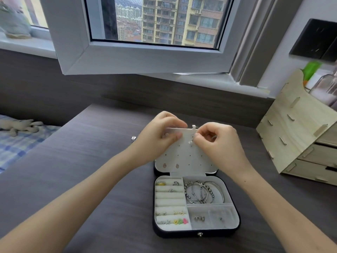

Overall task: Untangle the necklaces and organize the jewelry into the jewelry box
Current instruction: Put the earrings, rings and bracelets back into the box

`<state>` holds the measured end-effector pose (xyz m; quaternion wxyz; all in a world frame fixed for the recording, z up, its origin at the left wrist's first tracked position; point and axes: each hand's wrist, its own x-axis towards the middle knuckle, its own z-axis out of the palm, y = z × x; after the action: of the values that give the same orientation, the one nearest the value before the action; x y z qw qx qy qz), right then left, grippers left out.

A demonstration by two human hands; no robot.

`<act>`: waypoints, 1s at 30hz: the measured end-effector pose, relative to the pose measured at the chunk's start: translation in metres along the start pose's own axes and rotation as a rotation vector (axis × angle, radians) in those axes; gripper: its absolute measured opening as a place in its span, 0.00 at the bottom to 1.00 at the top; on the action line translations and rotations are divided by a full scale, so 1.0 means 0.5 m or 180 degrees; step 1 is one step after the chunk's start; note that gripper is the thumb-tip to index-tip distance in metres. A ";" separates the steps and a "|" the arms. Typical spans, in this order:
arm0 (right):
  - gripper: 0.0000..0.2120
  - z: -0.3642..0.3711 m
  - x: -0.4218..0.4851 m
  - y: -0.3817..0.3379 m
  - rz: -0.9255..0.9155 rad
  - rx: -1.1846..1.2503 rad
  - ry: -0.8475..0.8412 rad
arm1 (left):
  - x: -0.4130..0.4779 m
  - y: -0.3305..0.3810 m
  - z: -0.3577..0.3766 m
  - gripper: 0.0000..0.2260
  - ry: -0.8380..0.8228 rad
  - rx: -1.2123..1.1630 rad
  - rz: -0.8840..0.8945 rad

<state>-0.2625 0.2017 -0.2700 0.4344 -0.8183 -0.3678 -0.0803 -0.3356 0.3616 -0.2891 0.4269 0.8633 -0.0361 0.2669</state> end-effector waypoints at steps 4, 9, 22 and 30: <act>0.07 0.017 -0.016 0.025 0.0226 -0.0235 0.0494 | -0.005 0.002 -0.006 0.10 0.0246 -0.0038 -0.0418; 0.06 0.035 -0.024 0.030 0.0096 -0.0364 0.0672 | -0.005 0.003 -0.005 0.10 0.0313 -0.0022 -0.0537; 0.08 0.033 -0.015 0.001 0.0340 -0.1335 0.0354 | -0.007 0.016 -0.020 0.14 0.0139 -0.0379 -0.0493; 0.21 -0.031 0.004 0.054 0.0718 -0.0473 0.0365 | 0.001 -0.002 -0.012 0.13 0.0306 -0.0470 -0.0684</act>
<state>-0.2398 0.1812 -0.2772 0.3992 -0.8784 -0.2411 -0.1045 -0.3373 0.3668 -0.2865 0.5166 0.8146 0.0575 0.2573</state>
